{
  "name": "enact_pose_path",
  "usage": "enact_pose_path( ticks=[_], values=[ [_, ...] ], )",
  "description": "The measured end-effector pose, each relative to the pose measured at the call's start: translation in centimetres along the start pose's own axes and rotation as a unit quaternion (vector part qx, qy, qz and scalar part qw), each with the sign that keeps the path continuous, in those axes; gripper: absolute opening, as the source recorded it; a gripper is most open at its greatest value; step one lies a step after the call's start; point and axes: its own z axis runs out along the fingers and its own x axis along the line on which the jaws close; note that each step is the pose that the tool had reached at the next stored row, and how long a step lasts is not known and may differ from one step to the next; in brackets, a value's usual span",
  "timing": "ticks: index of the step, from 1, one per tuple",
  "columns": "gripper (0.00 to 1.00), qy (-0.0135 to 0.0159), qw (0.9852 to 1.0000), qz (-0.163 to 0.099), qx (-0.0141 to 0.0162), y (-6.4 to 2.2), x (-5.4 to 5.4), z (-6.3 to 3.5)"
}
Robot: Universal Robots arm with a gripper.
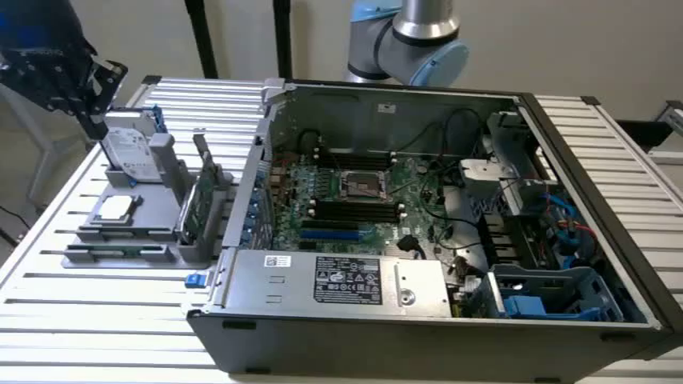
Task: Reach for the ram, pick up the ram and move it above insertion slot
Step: 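Reach for the ram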
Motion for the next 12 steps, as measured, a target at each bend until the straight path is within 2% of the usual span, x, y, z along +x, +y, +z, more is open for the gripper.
enact_pose_path(
  ticks=[12],
  values=[
    [0.11, 0.0, 1.0, 0.0, 0.0, -0.08, 0.0, 0.06]
  ],
)
